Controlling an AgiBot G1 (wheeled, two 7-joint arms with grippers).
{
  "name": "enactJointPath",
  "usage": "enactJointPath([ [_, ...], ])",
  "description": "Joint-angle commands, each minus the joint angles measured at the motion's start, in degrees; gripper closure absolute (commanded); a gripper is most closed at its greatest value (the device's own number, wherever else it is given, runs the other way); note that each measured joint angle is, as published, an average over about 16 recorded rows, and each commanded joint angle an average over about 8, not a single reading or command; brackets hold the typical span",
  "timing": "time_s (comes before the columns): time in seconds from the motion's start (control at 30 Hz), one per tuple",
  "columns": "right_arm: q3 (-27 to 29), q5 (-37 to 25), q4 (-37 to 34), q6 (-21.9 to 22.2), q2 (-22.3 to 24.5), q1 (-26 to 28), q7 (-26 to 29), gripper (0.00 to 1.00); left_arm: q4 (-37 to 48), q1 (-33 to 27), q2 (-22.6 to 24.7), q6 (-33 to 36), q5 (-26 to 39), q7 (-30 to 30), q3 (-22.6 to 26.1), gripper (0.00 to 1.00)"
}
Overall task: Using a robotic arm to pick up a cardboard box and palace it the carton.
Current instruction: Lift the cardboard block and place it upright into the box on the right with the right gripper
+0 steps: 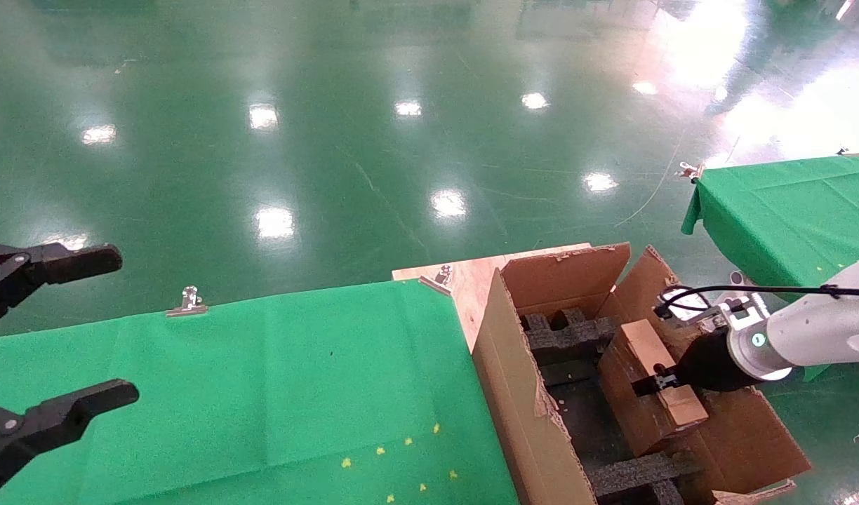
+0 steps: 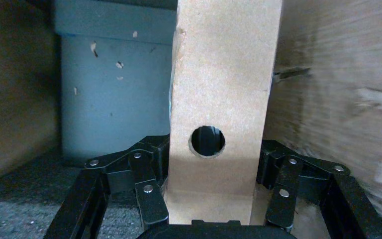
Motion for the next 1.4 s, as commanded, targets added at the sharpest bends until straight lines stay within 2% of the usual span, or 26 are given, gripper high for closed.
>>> enactJointPath([
  [0.03, 0.2, 0.5, -1.5, 0.0, -1.0, -1.2, -0.6, 1.00, 0.0, 0.0, 0.0, 0.0, 0.0, 0.0, 0.0, 0.00],
  [0.33, 1.5, 2.9, -8.8, -0.1, -5.2, -5.5, -4.4, 1.00, 0.0, 0.0, 0.0, 0.0, 0.0, 0.0, 0.0, 0.00],
  [0.37, 1.6, 3.0, -9.3, -0.2, -5.5, -5.7, -4.8, 0.96, 0.0, 0.0, 0.0, 0.0, 0.0, 0.0, 0.0, 0.00],
  [0.4, 1.7, 3.2, -10.0, -0.3, -5.8, -6.0, -5.2, 0.86, 0.0, 0.0, 0.0, 0.0, 0.0, 0.0, 0.0, 0.00],
  [0.6, 2.2, 3.8, -12.2, -0.9, -6.9, -7.0, -6.5, 0.11, 0.0, 0.0, 0.0, 0.0, 0.0, 0.0, 0.0, 0.00],
  [0.63, 2.2, 3.9, -12.4, -1.0, -7.0, -7.1, -6.6, 0.03, 0.0, 0.0, 0.0, 0.0, 0.0, 0.0, 0.0, 0.00],
  [0.67, 2.3, 3.9, -12.4, -1.1, -7.0, -7.1, -6.6, 0.00, 0.0, 0.0, 0.0, 0.0, 0.0, 0.0, 0.0, 0.00],
  [1.4, 1.9, 3.3, -11.3, -1.2, -6.1, -5.2, -6.0, 0.00, 0.0, 0.0, 0.0, 0.0, 0.0, 0.0, 0.0, 0.00],
])
